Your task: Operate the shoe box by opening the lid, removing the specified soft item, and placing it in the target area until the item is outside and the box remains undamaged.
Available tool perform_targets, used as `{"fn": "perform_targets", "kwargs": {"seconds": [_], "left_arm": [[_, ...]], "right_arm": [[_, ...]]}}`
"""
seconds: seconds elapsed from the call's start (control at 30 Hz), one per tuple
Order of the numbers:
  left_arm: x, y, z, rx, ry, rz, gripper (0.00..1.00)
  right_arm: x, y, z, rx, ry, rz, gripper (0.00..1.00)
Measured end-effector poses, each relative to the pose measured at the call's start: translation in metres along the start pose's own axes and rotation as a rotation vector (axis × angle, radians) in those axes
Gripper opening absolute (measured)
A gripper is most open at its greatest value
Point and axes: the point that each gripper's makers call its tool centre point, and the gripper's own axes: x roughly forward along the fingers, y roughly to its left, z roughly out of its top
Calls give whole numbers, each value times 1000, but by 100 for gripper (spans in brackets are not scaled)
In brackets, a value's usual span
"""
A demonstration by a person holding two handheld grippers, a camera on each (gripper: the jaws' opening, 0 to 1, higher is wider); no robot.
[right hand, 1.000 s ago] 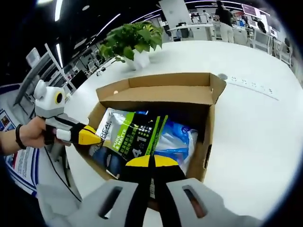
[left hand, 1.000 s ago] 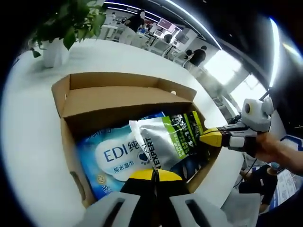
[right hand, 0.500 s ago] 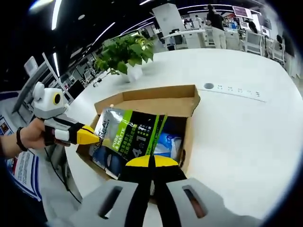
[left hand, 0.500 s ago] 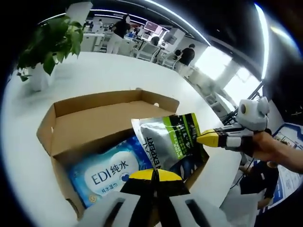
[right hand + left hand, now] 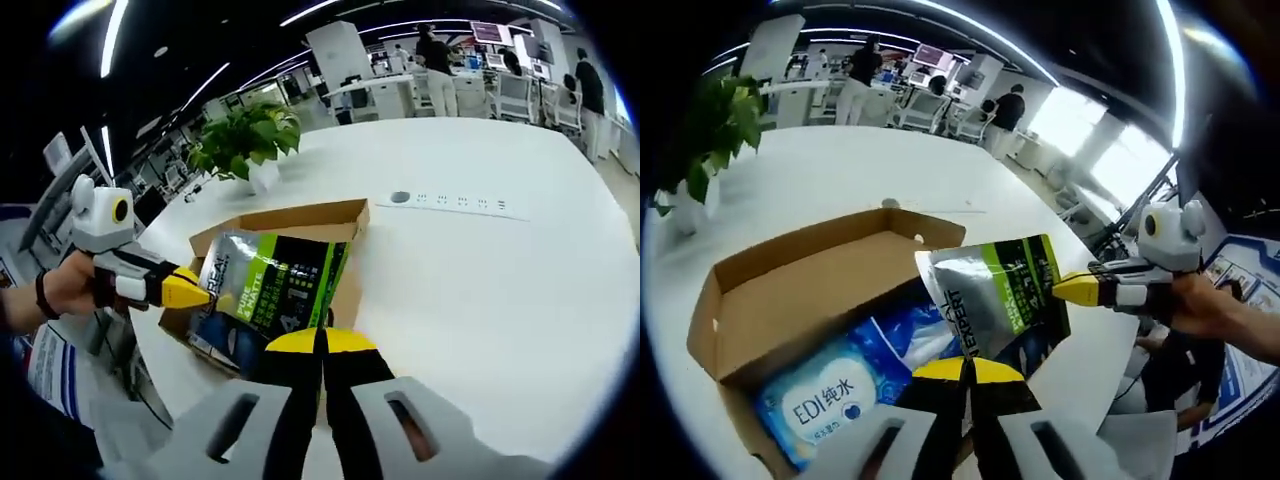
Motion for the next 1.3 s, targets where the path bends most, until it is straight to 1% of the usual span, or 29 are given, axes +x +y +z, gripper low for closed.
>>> {"fn": "perform_targets", "kwargs": {"seconds": [0.03,0.1,0.17,0.23,0.33,0.4,0.47,0.53,0.63,0.67,0.73,0.83,0.93,1.03,1.17,1.3], "left_arm": [[2,-3,1,4,2,-3,0],[14,-21,4,31,14,-25,0],[22,-34,5,47,25,-40,0],[34,-51,5,73,41,-59,0],[47,-71,4,93,58,-81,0],[55,-67,7,104,71,-93,0],[69,-78,8,116,82,-106,0],[78,-80,9,125,93,-114,0],[88,-87,9,135,104,-124,0],[95,-90,8,141,111,-126,0],[104,-87,6,144,118,-129,0],[115,-90,4,154,133,-127,0],[127,-90,1,168,151,-122,0],[137,-91,-7,188,182,-113,0],[148,-89,-12,216,209,-99,0],[156,-94,-21,253,244,-91,0]], "right_arm": [[-2,-2,-1,3,-2,-3,0],[-16,-18,-7,18,-6,-26,0],[-27,-34,-12,36,-12,-46,0],[-37,-46,-18,52,-15,-63,0],[-50,-59,-26,69,-19,-85,0],[-59,-68,-30,82,-25,-99,0],[-68,-78,-35,93,-27,-113,0],[-74,-85,-39,103,-29,-122,0],[-82,-96,-45,116,-30,-136,0],[-84,-99,-46,119,-28,-138,0],[-85,-105,-49,122,-24,-143,0],[-85,-114,-53,131,-14,-146,0],[-82,-122,-57,131,2,-147,0],[-77,-129,-61,127,21,-147,0],[-71,-137,-65,129,37,-145,0],[-68,-145,-73,137,55,-149,0]]}}
